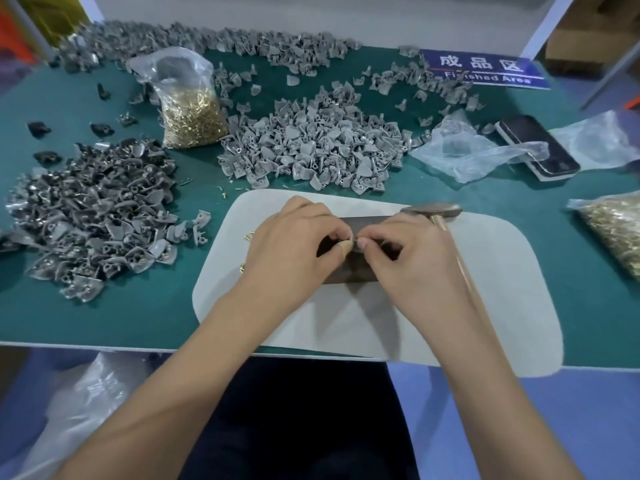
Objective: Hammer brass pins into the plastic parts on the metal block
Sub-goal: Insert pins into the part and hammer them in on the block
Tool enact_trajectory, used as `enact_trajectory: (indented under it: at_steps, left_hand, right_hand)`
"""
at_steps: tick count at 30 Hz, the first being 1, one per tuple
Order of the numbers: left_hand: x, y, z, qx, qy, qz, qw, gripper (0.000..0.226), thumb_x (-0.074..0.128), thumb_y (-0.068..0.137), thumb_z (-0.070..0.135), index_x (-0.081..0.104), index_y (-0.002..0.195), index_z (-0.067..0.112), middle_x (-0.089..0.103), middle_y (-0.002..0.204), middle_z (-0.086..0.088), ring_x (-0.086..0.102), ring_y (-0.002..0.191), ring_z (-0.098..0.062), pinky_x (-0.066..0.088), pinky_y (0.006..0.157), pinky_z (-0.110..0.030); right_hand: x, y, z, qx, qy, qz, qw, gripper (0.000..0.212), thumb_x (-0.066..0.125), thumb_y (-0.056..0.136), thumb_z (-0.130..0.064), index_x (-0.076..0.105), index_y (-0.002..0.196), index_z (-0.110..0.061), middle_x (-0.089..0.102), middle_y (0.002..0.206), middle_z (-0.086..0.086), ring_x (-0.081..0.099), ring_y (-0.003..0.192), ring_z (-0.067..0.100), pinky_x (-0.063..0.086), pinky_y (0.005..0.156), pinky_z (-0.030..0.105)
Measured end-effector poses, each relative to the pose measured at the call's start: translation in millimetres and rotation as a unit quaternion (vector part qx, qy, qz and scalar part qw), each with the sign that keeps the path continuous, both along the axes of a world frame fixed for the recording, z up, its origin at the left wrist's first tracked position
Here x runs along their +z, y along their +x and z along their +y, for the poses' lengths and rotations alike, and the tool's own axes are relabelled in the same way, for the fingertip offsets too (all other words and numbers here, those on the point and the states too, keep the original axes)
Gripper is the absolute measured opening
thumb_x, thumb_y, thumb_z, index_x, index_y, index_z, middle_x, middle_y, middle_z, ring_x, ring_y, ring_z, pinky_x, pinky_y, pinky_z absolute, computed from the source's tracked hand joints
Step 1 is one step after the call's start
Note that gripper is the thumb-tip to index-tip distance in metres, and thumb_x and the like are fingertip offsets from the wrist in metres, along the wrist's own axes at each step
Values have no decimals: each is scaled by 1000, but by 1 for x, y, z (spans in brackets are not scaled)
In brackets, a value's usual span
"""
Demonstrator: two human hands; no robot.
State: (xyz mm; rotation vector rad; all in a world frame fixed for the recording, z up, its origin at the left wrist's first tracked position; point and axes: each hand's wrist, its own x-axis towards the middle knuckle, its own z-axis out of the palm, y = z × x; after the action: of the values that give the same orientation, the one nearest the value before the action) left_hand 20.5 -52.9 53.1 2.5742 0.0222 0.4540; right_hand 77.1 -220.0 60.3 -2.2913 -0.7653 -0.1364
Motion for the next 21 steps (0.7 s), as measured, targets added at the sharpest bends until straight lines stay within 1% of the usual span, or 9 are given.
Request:
enact_trajectory:
  at_steps: [3,5,7,10,12,15,17,20,21]
  left_hand:
    - [1,2,1,-1,5,8,1000,2,74,86,35,73,87,33,64,85,15,50,95,-12,46,74,-35]
    - [1,2,2,-1,4,9,1000,3,74,86,35,73,88,33,65,85,14,50,95,-12,46,75,-37]
    - [1,2,2,-2,-1,10,1000,2,74,86,34,73,88,33,65,86,14,50,95,-12,47,75,-38]
    - [1,1,1,0,-6,11,1000,2,74,86,35,73,86,33,65,86,13,51,95,-14,48,75,-40]
    - [1,2,1,3,-3,10,1000,3,74,85,35,72,86,34,66,87,13,52,95,-14,49,74,-41]
    - [1,1,0,5,4,10,1000,3,74,86,36,71,86,34,65,86,13,52,94,-15,49,74,-41]
    - [2,0,-1,5,4,9,1000,3,73,86,36,71,85,34,64,86,13,51,94,-15,49,73,-41]
    - [2,0,-1,4,7,10,1000,3,73,86,36,71,85,34,64,85,13,51,93,-14,48,73,-40]
    - [2,0,-1,5,9,9,1000,3,72,86,36,71,85,34,64,86,13,51,94,-14,48,73,-39]
  right_hand:
    - [6,4,0,20,-23,-4,1000,12,76,84,-9,81,80,-19,63,69,-8,51,73,12,31,74,26]
    - [6,9,-1,22,-18,23,999,12,77,85,-11,82,80,-22,61,66,-12,52,69,9,33,68,23]
    - [3,15,-2,22,-3,58,998,12,78,85,-14,83,81,-25,58,60,-20,54,66,2,33,63,15]
    - [0,19,-5,27,-4,68,997,13,78,85,-18,82,82,-30,58,58,-28,56,68,-4,35,61,11]
    - [-2,21,-8,32,-7,70,997,11,77,86,-25,81,84,-35,64,65,-28,60,71,-2,36,62,12]
    - [-2,24,-10,22,-8,90,996,5,74,82,-35,78,84,-36,71,73,-21,66,73,3,47,67,26]
    - [-2,24,-8,16,0,93,996,4,76,81,-30,76,78,-33,70,70,-18,66,70,2,50,67,28]
    - [-2,17,-4,6,8,71,997,13,78,80,-17,75,72,-28,60,62,-14,55,64,0,36,60,13]
    - [-2,14,-3,3,11,68,998,12,78,79,-14,76,73,-24,58,62,-13,53,63,2,34,60,13]
